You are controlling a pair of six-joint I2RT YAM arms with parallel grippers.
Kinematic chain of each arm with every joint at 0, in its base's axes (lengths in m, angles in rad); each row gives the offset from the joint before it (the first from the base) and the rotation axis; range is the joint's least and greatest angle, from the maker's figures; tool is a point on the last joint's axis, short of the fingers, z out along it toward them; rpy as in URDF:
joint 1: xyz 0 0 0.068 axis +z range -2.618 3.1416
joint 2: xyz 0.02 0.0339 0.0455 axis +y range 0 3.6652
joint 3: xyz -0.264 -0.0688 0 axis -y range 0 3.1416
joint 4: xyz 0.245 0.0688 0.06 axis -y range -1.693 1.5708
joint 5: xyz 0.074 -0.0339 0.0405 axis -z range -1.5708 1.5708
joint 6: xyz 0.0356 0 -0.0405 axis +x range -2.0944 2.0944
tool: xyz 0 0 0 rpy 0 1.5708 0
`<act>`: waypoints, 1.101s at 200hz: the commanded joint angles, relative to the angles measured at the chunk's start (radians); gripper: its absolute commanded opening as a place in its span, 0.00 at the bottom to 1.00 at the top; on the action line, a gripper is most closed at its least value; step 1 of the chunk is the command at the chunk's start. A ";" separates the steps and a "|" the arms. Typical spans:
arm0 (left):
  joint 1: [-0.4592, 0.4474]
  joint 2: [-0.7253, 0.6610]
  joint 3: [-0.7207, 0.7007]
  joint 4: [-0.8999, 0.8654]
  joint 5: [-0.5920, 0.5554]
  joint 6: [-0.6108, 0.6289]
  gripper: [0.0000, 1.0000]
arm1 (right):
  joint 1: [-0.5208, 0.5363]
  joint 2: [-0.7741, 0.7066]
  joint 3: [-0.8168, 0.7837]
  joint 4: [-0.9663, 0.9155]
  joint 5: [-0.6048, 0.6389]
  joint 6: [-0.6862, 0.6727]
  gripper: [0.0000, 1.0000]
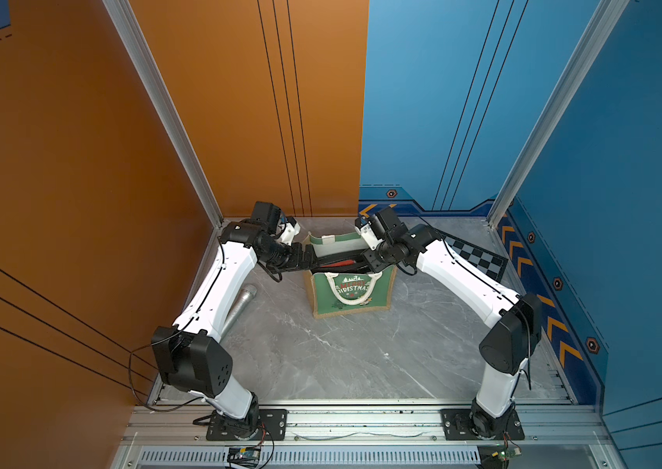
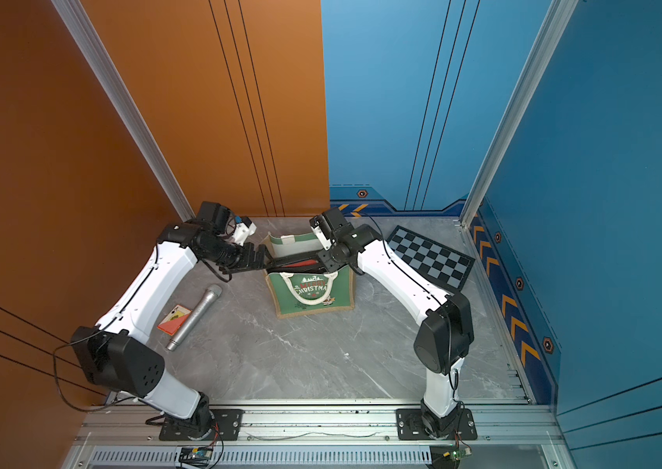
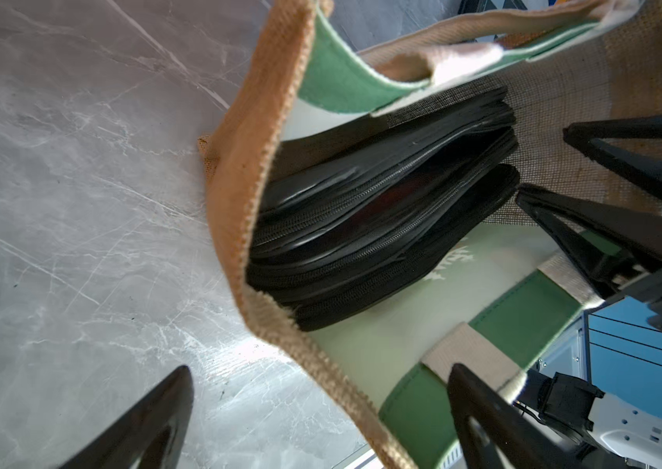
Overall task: Remove the ping pong set from the canvas bag
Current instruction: Adjust the canvas bag at the center of the board.
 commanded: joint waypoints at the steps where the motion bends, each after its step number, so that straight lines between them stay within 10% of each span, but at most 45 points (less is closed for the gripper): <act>1: -0.007 0.060 0.038 -0.047 0.003 0.023 1.00 | 0.002 -0.024 -0.019 -0.079 0.018 0.000 0.58; 19: -0.011 0.105 0.067 -0.047 -0.020 0.035 0.88 | 0.008 -0.019 -0.019 -0.087 0.017 0.000 0.58; 80: 0.005 0.171 0.153 -0.041 -0.104 0.066 0.00 | 0.048 -0.016 -0.006 -0.167 -0.062 -0.003 0.57; 133: -0.005 0.245 0.307 -0.017 -0.153 0.168 0.00 | 0.171 0.013 0.043 -0.263 -0.217 -0.016 0.54; 179: -0.037 0.250 0.274 0.053 -0.203 0.286 0.00 | 0.160 0.025 0.130 -0.157 0.016 -0.013 0.65; 220: -0.045 0.208 0.170 0.140 -0.232 0.301 0.00 | 0.079 0.204 0.368 -0.195 -0.017 -0.061 0.59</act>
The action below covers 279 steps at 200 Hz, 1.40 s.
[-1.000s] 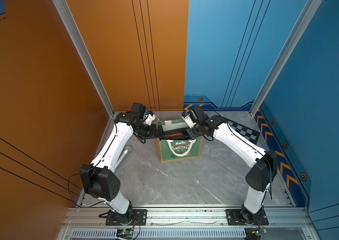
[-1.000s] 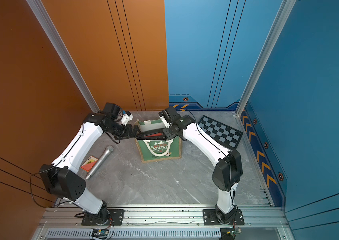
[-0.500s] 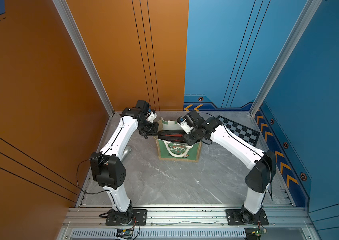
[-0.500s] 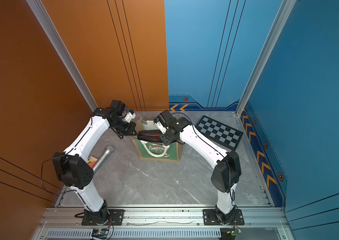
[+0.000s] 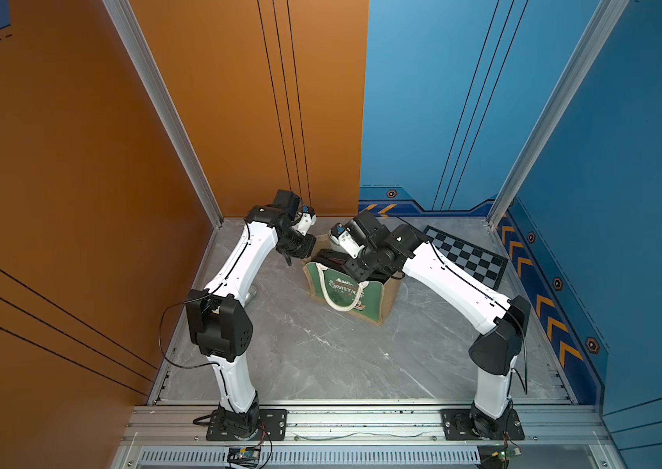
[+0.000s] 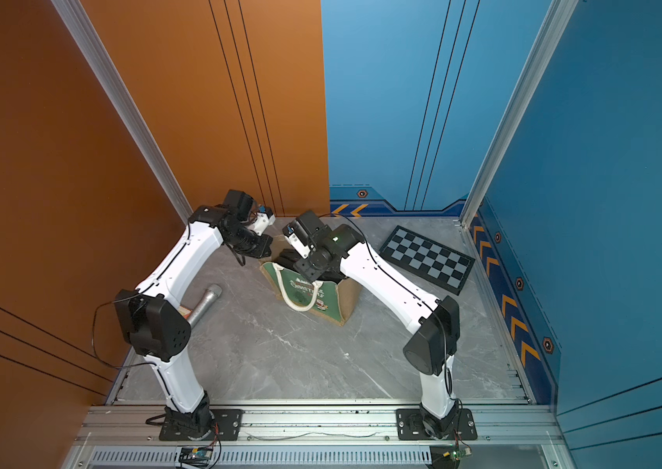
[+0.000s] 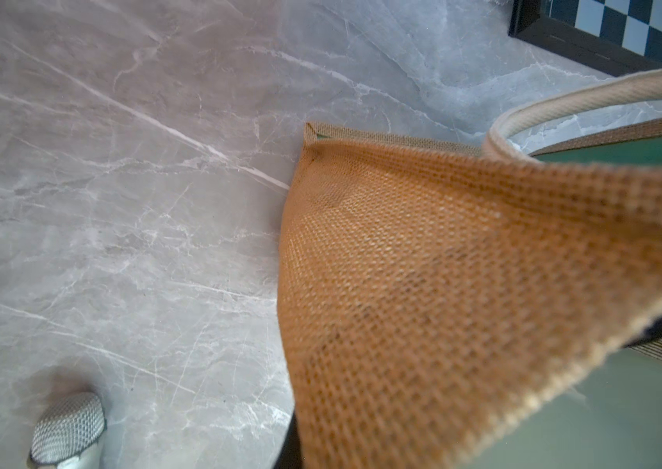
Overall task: Remove the ping pong set from the canvas bag
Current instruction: Adjust the canvas bag at the center of the board, then pick up the ping pong set from the canvas bag.
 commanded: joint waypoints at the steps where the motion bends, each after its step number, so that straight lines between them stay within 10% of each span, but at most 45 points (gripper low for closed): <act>1: -0.002 -0.052 -0.054 0.110 -0.051 0.040 0.00 | -0.051 0.108 0.114 -0.033 0.003 -0.037 0.59; 186: -0.030 0.125 0.237 0.119 -0.111 0.010 0.01 | -0.111 0.254 0.125 -0.118 -0.053 -0.148 0.61; 207: -0.035 0.126 0.242 0.119 -0.120 0.010 0.01 | -0.101 0.289 0.127 -0.123 0.023 -0.159 0.53; 253: -0.034 0.122 0.236 0.118 -0.123 0.002 0.00 | -0.108 0.292 0.156 -0.120 0.042 -0.164 0.00; 279: -0.026 0.128 0.230 0.119 -0.119 -0.009 0.00 | -0.115 0.250 0.162 -0.109 0.030 -0.168 0.00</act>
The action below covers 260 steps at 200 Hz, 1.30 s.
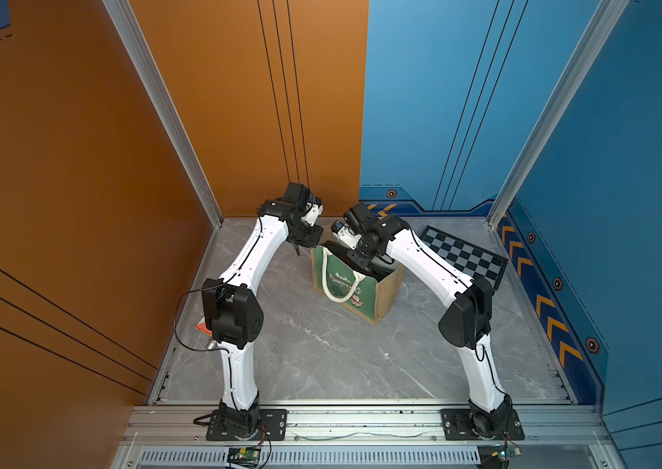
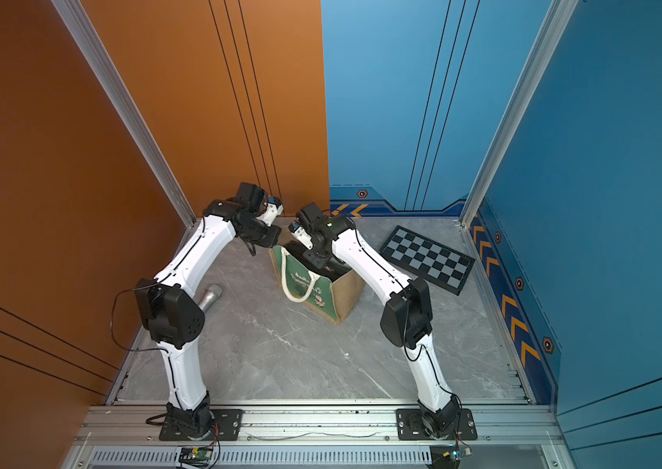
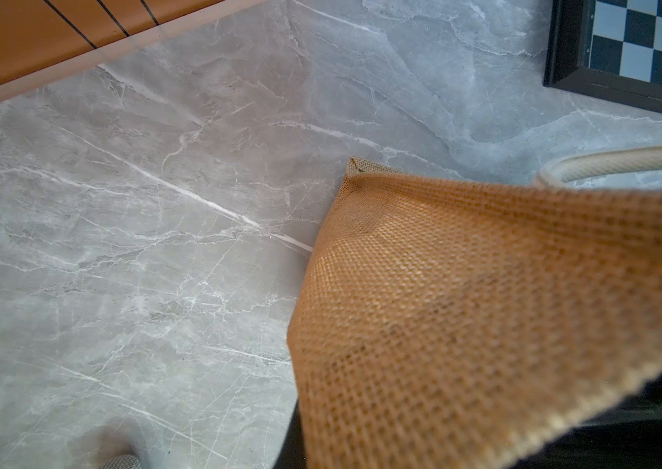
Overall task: Remove the ping pong set from the canvas bag
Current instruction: Pick up the ping pong set from the canvas bag.
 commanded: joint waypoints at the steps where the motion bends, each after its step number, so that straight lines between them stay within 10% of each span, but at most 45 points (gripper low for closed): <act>1: 0.008 -0.010 0.047 0.086 -0.017 -0.012 0.00 | -0.012 0.003 0.001 -0.067 0.025 0.002 0.00; 50: 0.020 -0.018 0.026 0.119 0.061 -0.046 0.00 | -0.015 -0.196 -0.039 0.016 -0.010 -0.002 0.00; 110: -0.001 -0.237 -0.389 0.611 0.058 -0.041 0.00 | -0.021 -0.300 -0.131 0.055 0.021 0.014 0.00; 260: -0.010 -0.035 -0.017 0.268 -0.064 -0.108 0.00 | 0.004 -0.499 -0.152 0.113 -0.053 0.070 0.00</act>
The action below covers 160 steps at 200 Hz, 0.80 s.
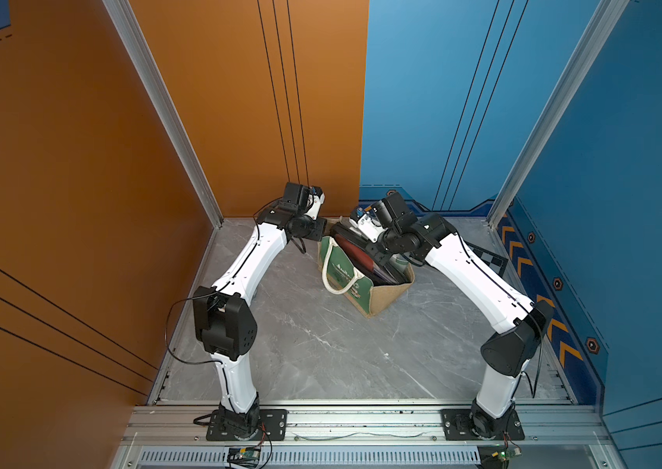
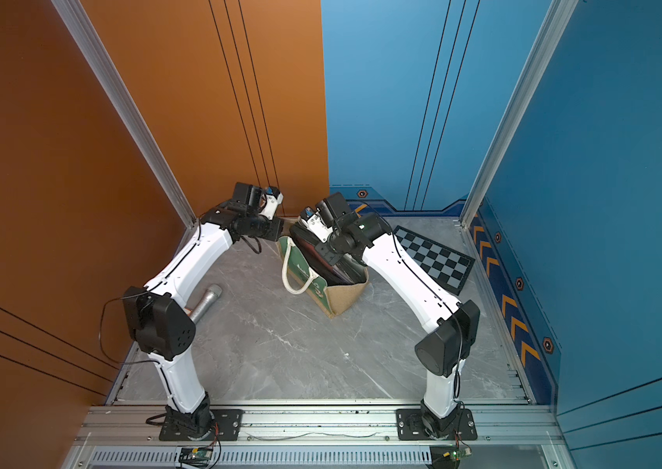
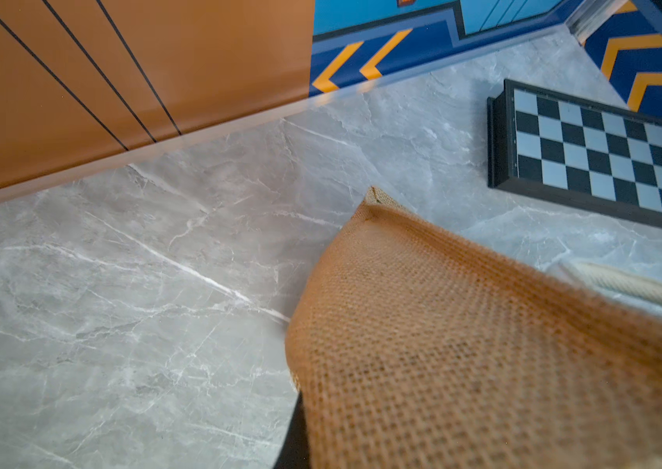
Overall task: Remove the ping pong set from the canvas bag
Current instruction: Pick up the ping pong set from the canvas bag, then move the canvas bag to the center of the board.
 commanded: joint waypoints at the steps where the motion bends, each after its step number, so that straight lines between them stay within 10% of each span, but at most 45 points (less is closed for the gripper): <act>1: 0.011 0.053 0.107 -0.016 -0.071 -0.024 0.00 | 0.011 -0.131 0.064 0.042 -0.006 0.039 0.00; 160: 0.167 0.273 0.322 -0.071 -0.004 -0.229 0.00 | 0.063 -0.386 0.120 0.172 -0.221 0.273 0.00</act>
